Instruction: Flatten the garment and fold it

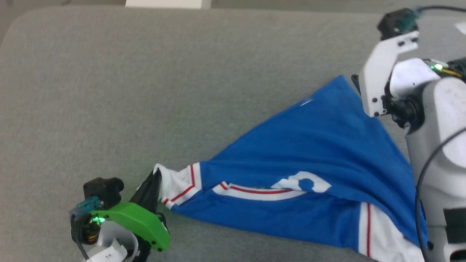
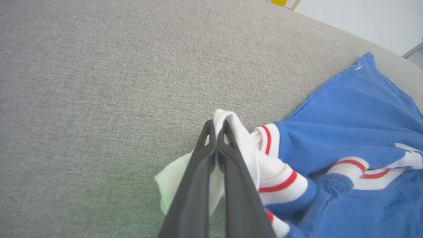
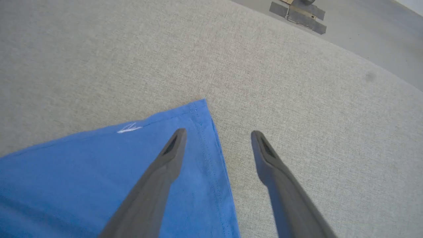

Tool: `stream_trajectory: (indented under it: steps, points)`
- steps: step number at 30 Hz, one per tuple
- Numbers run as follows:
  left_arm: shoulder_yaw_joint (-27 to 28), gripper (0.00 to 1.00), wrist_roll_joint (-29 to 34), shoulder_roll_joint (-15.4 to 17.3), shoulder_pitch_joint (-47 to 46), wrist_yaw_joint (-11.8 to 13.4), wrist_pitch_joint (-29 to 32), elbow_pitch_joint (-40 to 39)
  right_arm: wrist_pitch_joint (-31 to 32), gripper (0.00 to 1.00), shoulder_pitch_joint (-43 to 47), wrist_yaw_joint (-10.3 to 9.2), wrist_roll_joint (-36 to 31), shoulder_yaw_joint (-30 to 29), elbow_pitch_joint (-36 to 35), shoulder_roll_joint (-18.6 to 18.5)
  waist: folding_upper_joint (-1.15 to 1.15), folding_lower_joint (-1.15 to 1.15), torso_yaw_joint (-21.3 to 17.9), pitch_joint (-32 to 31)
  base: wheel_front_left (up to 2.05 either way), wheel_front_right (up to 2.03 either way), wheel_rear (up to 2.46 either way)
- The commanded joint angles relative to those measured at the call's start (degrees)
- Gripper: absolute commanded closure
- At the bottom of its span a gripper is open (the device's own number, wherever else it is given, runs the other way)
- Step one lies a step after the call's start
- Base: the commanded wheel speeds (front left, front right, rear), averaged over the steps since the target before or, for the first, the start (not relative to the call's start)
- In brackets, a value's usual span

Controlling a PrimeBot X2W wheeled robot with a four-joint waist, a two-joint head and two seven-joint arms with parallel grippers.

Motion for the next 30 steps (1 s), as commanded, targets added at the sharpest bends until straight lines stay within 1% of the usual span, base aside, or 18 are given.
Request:
stream_trajectory:
  steps: [1, 3, 7, 12, 13, 15, 18, 22, 25, 30]
  points:
    - [-0.14, 1.0, 0.21, -0.07, -1.4, -0.37, -0.32, -0.16, 1.76, 0.0, -1.75, -0.08, -1.03, 0.64, 1.73, -0.44, 0.0, 0.0, 5.12, 5.6, 0.0, 0.0, 0.0]
    - [-0.47, 1.0, 0.27, -0.25, -1.88, -0.57, -0.42, -0.19, 4.18, 0.0, -3.22, -0.08, -2.51, 1.55, 3.83, -0.9, 0.0, 0.0, 5.74, 6.67, 0.0, 0.0, 0.0]
    - [-1.02, 1.0, 0.19, -0.66, -2.77, -1.01, -0.65, 0.19, 6.84, 0.0, -4.71, -0.08, -3.94, 2.89, 6.93, -1.1, 0.0, 0.0, 6.37, 8.22, 0.0, 0.0, 0.0]
    - [-1.36, 1.0, 0.2, -0.92, -3.39, -1.16, -0.96, 0.86, 8.91, 0.0, -4.54, -0.08, -2.9, 3.9, 9.61, -0.97, 0.0, 0.0, 6.05, 8.65, 0.0, 0.0, 0.0]
    - [-1.33, 1.0, 0.18, -0.9, -3.38, -1.09, -1.01, 1.03, 9.33, 0.59, -4.39, -0.08, -2.44, 4.05, 10.0, -0.88, 0.0, 0.0, 5.75, 8.43, 0.0, 0.0, 0.0]
    - [-1.36, 1.0, 0.23, -0.71, -3.33, -1.08, -1.02, 1.38, 8.43, 1.0, -4.31, -0.08, -1.09, 3.38, 9.72, -0.74, 0.0, 0.0, 5.16, 7.69, 0.0, 0.0, 0.0]
    - [-1.41, 1.0, 0.17, -0.51, -3.18, -1.11, -1.0, 2.05, 5.55, 1.0, -4.03, -0.08, 1.32, 2.08, 8.33, -1.09, 0.0, 0.0, 4.28, 5.83, 0.0, 0.0, 0.0]
    - [-1.55, 1.0, 0.13, -0.33, -2.79, -1.06, -1.06, 2.87, -1.42, 1.0, -1.76, -0.08, 7.04, -2.55, 2.62, -0.74, 0.0, 0.0, 2.84, 2.03, 0.0, 0.0, 0.0]
    - [-1.29, 1.0, -0.11, -0.13, -1.8, -0.67, -1.2, 3.49, -4.17, 1.0, 3.36, -0.08, 11.44, -5.19, -4.77, -0.93, 0.0, 0.0, 1.03, -1.46, 0.0, 0.0, 0.0]
    - [-0.91, 1.0, -0.72, -0.09, 0.68, 0.25, -1.42, 4.01, -3.29, 1.0, 16.91, -0.08, 18.03, -9.74, -18.44, 0.37, 0.0, 0.0, -2.22, -6.53, 0.0, 0.0, 0.0]
